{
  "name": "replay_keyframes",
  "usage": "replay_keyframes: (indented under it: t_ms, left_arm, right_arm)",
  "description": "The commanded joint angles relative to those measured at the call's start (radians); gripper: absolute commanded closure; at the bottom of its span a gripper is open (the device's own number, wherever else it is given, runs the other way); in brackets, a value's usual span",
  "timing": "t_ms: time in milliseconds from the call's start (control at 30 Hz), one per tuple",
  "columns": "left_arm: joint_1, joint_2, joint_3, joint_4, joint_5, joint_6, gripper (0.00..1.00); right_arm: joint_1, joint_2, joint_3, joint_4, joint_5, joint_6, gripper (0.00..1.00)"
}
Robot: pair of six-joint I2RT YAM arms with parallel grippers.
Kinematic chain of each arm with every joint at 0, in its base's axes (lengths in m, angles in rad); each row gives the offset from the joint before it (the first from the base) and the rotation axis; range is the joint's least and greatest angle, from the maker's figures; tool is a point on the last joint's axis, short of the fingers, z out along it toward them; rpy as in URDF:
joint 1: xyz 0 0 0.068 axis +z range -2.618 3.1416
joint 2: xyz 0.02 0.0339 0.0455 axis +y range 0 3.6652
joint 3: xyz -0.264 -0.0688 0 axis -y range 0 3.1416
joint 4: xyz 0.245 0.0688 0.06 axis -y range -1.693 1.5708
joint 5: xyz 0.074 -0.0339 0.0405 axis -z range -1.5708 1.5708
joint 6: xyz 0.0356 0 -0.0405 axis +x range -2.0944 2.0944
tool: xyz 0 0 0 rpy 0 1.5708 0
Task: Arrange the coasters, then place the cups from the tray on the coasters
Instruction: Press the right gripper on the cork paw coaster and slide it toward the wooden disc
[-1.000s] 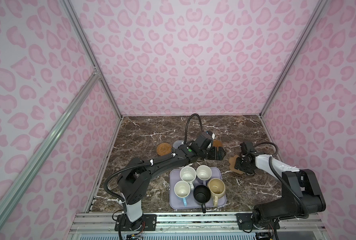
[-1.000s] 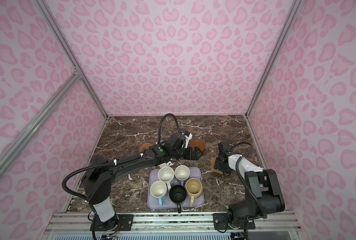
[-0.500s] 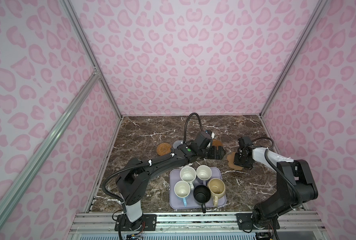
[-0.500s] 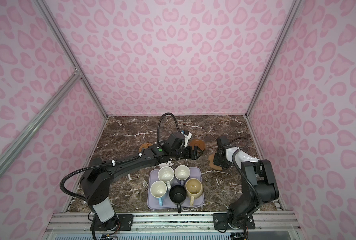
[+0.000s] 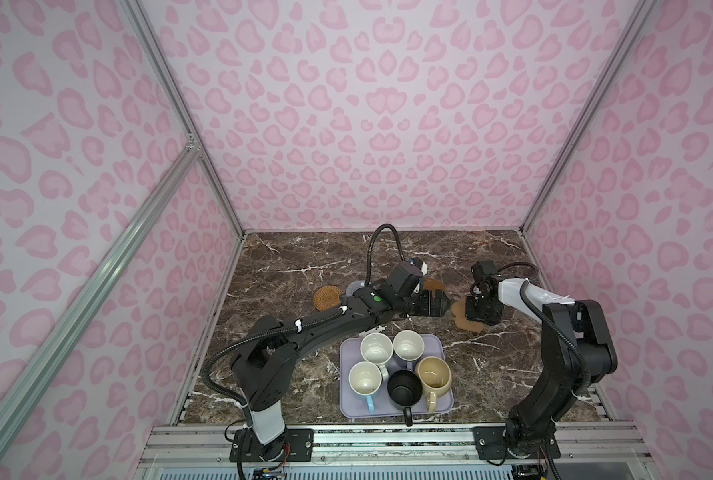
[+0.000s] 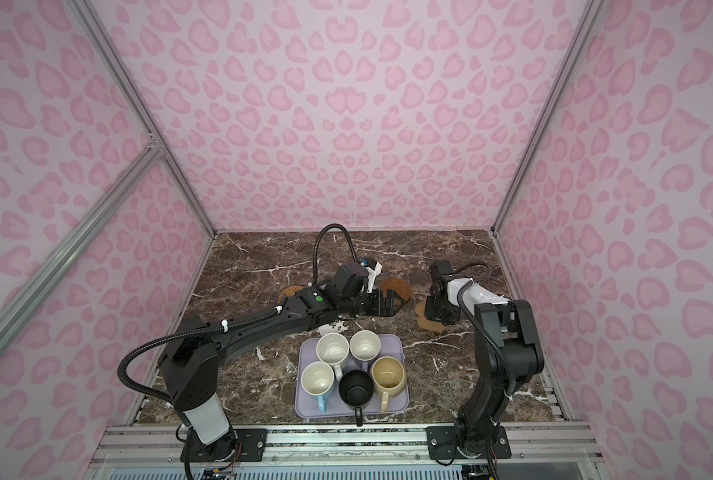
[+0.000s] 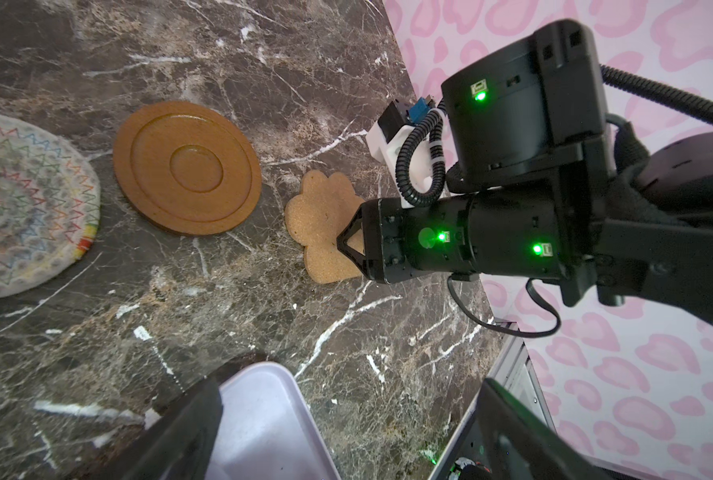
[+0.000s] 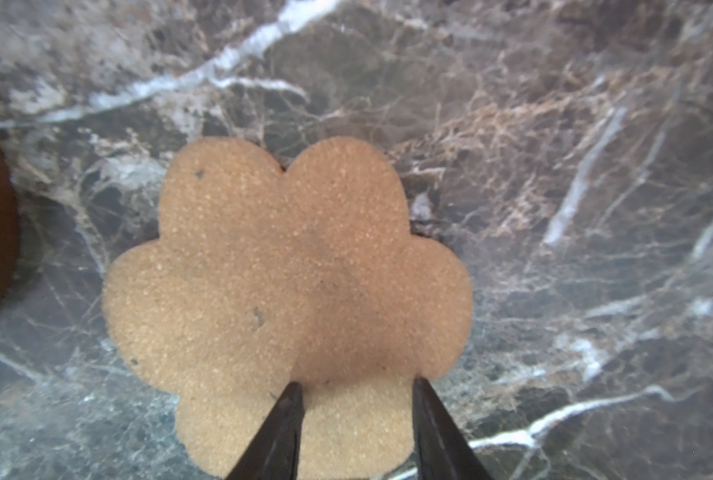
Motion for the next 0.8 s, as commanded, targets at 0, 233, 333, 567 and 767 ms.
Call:
replay_keyframes:
  t_ms: [0, 233, 333, 567, 767]
  left_arm:
    - [0.007, -0.001, 0.005, 0.014, 0.007, 0.005, 0.03]
    - [0.010, -0.001, 0.003, 0.015, 0.003, 0.006, 0.03]
    - [0.010, 0.003, 0.003, 0.015, 0.003, 0.006, 0.03]
    - [0.012, 0.012, 0.012, 0.013, 0.004, 0.005, 0.03]
    - [0.012, 0.016, 0.012, 0.015, 0.004, 0.003, 0.03]
  right_arm:
    - [-0.004, 0.064, 0.003, 0.130, 0.066, -0.005, 0.58]
    - [-0.022, 0.088, 0.021, 0.153, 0.042, 0.011, 0.59]
    - [-0.027, 0.084, 0.036, 0.158, 0.044, 0.002, 0.59]
    - [-0.028, 0.086, 0.060, 0.158, 0.040, -0.008, 0.62]
    - [-0.029, 0.071, 0.053, 0.184, 0.031, -0.014, 0.62]
